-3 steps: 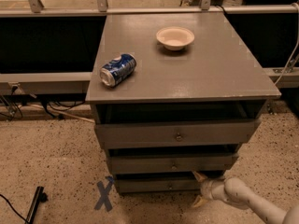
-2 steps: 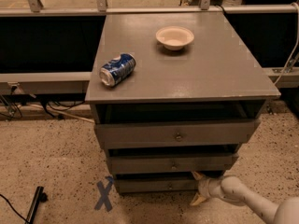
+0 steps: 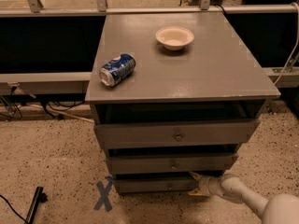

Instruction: Open bottom drawer

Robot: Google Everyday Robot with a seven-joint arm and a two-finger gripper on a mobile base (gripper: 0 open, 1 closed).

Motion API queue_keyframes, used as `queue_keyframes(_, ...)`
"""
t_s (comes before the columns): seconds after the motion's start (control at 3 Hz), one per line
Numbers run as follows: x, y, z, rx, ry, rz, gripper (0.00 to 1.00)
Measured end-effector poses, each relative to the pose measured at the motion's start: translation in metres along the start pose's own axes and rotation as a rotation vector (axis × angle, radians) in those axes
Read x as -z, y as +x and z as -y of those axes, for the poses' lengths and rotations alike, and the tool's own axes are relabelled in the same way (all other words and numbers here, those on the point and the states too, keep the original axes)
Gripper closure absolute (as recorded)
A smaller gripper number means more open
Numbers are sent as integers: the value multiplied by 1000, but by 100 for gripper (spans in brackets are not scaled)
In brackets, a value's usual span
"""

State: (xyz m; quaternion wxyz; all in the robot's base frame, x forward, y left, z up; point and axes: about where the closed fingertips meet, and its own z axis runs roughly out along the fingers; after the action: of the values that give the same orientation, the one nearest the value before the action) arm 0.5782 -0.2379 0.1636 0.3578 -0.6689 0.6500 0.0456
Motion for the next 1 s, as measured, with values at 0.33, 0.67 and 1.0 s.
queue_keyframes(0.33, -1, 3, -3, -8, -3, 4, 53)
queue_keyframes(0.67, 8, -6, -15, 0, -16, 54, 52)
queue_keyframes(1.0, 40, -18, -59, -1, -73, 122, 38)
